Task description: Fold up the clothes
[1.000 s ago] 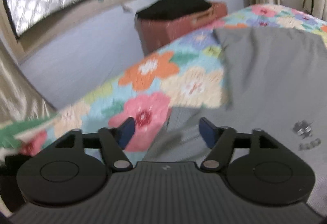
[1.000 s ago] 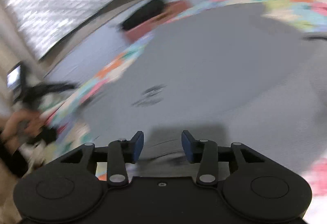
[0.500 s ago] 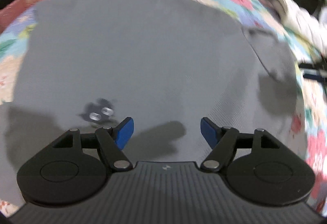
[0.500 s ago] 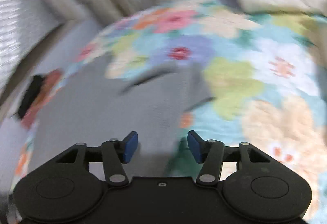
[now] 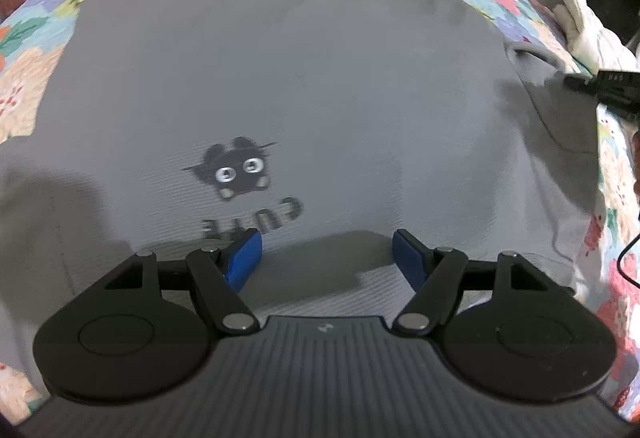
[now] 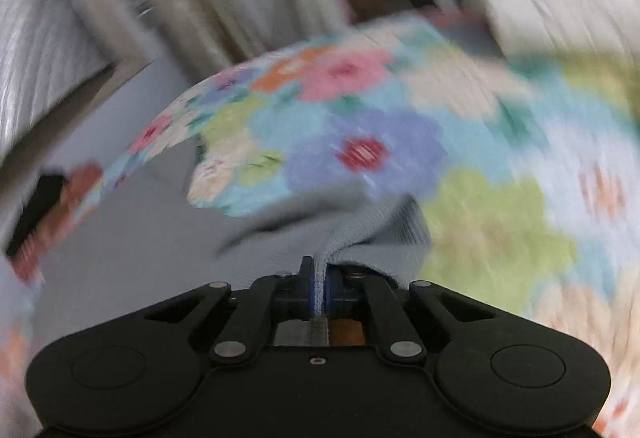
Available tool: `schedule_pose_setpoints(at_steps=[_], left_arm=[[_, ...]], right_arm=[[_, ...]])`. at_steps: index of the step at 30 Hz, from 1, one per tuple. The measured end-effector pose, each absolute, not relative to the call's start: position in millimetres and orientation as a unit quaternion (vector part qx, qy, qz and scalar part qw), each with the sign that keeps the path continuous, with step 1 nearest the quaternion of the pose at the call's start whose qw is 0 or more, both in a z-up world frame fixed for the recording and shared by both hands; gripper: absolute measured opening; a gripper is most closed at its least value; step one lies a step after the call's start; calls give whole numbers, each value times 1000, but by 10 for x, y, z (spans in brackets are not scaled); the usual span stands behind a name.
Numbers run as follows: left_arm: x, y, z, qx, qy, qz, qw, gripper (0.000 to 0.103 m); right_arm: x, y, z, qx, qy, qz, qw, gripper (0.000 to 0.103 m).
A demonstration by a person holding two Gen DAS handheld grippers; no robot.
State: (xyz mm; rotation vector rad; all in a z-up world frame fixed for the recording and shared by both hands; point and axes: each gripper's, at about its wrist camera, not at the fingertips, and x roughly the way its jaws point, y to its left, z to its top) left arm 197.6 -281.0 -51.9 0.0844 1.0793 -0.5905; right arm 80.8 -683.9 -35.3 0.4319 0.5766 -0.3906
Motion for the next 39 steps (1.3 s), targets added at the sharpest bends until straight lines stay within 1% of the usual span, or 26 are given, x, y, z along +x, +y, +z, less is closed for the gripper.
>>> schedule_pose_setpoints(at_steps=[3, 5, 6, 7, 9, 12, 14, 19, 21, 23, 26, 29, 31, 32, 37, 38, 39], left_arm=[[2028, -2703, -493, 30, 507, -268, 819, 72], [2056, -2666, -494, 22, 509, -264, 819, 72], [2069, -2644, -497, 19, 509, -263, 819, 72], [2072, -2632, -504, 18, 510, -261, 819, 72], [2071, -2623, -519, 21, 511, -259, 819, 72], [2047, -2635, -509, 34, 508, -259, 821, 72], [2046, -2660, -519, 38, 506, -260, 821, 72], [2058, -2617, -541, 39, 506, -259, 822, 72], [2077, -2631, -560, 41, 507, -255, 822, 72], [2079, -2652, -578, 45, 508, -254, 821, 72], [2068, -2677, -585, 53, 506, -255, 822, 73], [2063, -2680, -592, 53, 506, -255, 822, 73], [2060, -2672, -592, 51, 506, -257, 822, 73], [2066, -2667, -592, 50, 506, -258, 821, 73], [2064, -2690, -518, 68, 503, -260, 821, 73], [2063, -2692, -474, 78, 500, -262, 822, 73], [2063, -2693, -427, 87, 496, -263, 823, 73]], right_arm=[[817, -5997, -130, 19, 246, -114, 962, 7], [739, -5454, -161, -75, 259, -6, 963, 7], [697, -5253, -207, -105, 272, 37, 956, 5], [652, -5095, -266, -124, 287, 68, 947, 5], [598, -4983, -362, -133, 298, 85, 941, 5], [567, -5094, -388, -129, 296, 66, 944, 5], [503, -5261, -313, -118, 279, 41, 952, 5], [226, -5891, -76, -94, 235, -128, 959, 5], [129, -6294, -82, -31, 241, -189, 951, 5], [95, -6677, -201, 48, 252, -204, 945, 4], [147, -7028, -439, 135, 289, -211, 924, 5], [118, -7159, -569, 190, 296, -224, 909, 8], [119, -7143, -604, 184, 297, -243, 905, 10], [126, -7128, -634, 177, 303, -254, 901, 12], [-87, -7114, -562, 196, 318, -294, 880, 14], [-157, -7114, -486, 204, 314, -293, 880, 17], [-211, -7109, -397, 210, 312, -287, 881, 22]])
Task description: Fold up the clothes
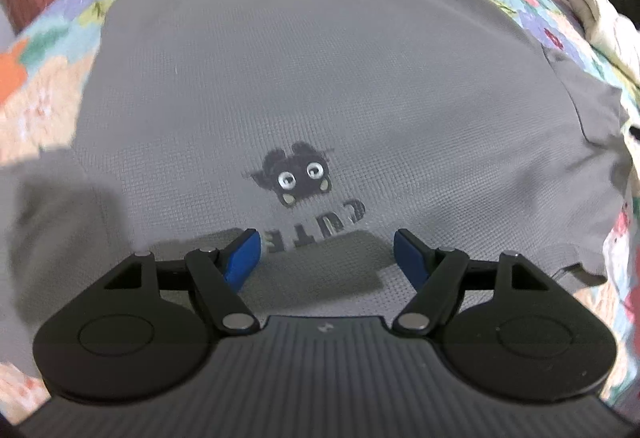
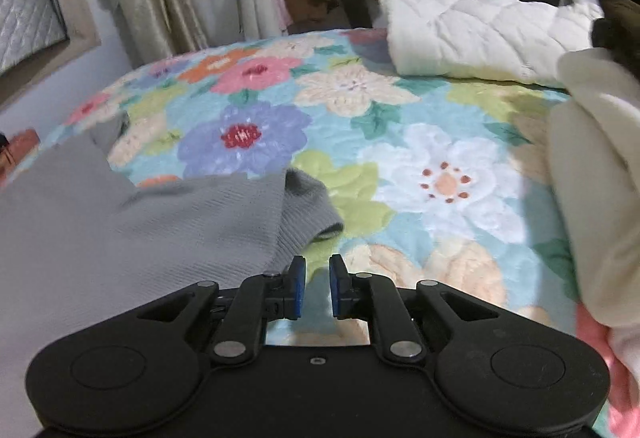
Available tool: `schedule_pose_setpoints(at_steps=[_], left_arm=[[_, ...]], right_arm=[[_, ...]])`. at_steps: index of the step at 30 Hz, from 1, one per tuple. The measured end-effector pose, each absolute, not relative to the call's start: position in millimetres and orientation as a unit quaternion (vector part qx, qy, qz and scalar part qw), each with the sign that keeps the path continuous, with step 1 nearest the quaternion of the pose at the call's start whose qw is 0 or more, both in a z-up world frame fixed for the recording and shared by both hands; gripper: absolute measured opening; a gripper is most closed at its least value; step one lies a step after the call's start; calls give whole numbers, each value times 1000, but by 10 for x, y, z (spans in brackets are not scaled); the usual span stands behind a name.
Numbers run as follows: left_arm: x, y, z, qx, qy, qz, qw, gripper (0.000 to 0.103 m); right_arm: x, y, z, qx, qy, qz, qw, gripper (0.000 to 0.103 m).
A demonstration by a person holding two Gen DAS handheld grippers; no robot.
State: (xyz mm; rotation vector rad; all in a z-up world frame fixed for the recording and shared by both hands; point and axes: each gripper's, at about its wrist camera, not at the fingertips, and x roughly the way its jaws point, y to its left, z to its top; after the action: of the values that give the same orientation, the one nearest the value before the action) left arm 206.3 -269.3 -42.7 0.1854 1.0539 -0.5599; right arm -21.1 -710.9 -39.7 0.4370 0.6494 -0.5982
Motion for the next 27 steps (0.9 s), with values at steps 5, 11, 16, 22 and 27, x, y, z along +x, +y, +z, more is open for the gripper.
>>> schedule_pose_setpoints(at_steps=[5, 11, 16, 22, 27], left_arm=[[2153, -2499, 200, 145, 446, -269, 841, 73], [2494, -2078, 1306, 237, 393, -248, 853, 74], [2935, -1627, 2011, 233, 406, -226, 855, 78], [3453, -1549, 2053, 181, 449, -220, 847, 79], [3755, -2016, 1659, 186, 444, -224, 847, 79]], right_arm=[[-166, -6986, 121, 227, 327, -209, 893, 33], [207, -6631, 810, 274, 341, -127, 890, 43], [908, -6263, 1303, 296, 408, -71, 861, 43], [1545, -5805, 1803, 118, 541, -109, 826, 43], [1638, -5580, 2027, 15, 560, -77, 825, 49]])
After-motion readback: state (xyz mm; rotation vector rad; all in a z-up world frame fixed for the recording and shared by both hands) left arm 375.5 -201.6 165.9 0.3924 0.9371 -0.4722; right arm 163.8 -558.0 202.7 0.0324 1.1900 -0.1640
